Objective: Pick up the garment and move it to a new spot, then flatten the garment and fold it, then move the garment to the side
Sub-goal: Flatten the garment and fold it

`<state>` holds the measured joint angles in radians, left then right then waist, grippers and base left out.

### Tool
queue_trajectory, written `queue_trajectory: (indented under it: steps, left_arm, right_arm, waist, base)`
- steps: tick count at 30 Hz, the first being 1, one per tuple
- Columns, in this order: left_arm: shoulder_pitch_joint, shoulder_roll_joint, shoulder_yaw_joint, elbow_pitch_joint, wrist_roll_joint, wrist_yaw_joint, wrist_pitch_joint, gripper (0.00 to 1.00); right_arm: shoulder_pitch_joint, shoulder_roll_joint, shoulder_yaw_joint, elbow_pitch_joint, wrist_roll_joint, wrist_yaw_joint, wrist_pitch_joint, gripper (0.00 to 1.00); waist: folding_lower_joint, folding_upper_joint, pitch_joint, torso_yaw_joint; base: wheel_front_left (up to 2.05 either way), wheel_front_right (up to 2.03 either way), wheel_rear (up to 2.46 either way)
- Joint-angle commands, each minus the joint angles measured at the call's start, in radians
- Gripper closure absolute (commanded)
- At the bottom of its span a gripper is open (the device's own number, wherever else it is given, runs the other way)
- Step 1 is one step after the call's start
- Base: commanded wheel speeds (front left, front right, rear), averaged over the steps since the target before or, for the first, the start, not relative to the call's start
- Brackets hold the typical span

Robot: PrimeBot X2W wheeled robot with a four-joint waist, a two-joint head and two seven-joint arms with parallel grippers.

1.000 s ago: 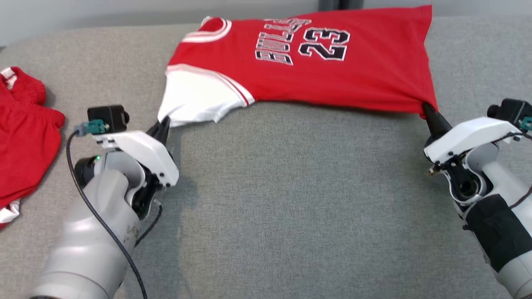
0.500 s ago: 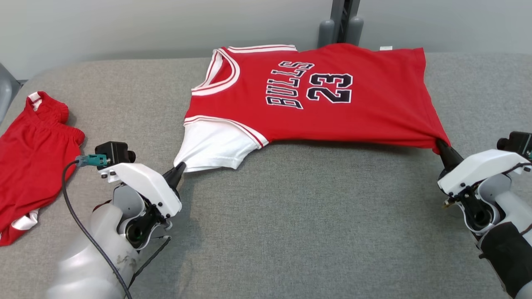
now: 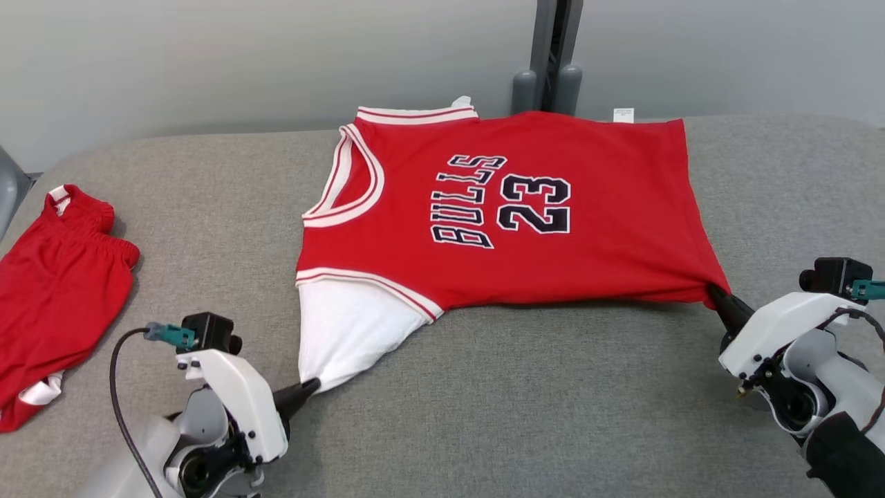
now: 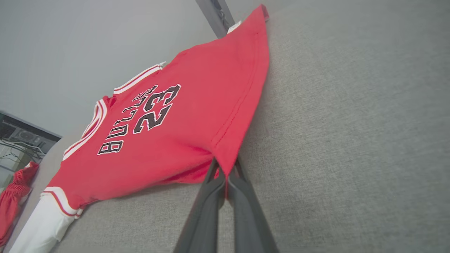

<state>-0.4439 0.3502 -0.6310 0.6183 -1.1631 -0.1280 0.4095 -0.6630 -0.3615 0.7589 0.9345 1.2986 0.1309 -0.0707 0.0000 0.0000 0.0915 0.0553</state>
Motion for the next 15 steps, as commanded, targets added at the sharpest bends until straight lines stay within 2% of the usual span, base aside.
queue_trajectory:
  steps: [1, 3, 15]
  left_arm:
    - [0.031, 0.023, -0.003, -0.030, -0.008, 0.004, 0.016, 1.00]
    - [0.090, 0.061, -0.009, -0.117, -0.026, 0.016, 0.055, 1.00]
    - [0.275, 0.197, -0.017, -0.431, -0.097, 0.070, 0.172, 1.00]
  right_arm:
    - [0.015, -0.025, 0.016, -0.007, -0.016, 0.000, 0.006, 1.00]
    - [0.023, -0.043, 0.049, -0.016, -0.030, 0.000, 0.010, 1.00]
    - [0.078, -0.098, 0.121, -0.094, 0.014, 0.000, 0.085, 1.00]
  waist:
    - [0.0000, 0.0000, -0.010, -0.009]
    - [0.0000, 0.0000, -0.024, -0.019]
    - [0.0000, 0.0000, -0.056, -0.043]
  base:
    - [0.00, 0.00, 0.00]
    - [0.00, 0.00, 0.00]
    - [0.00, 0.00, 0.00]
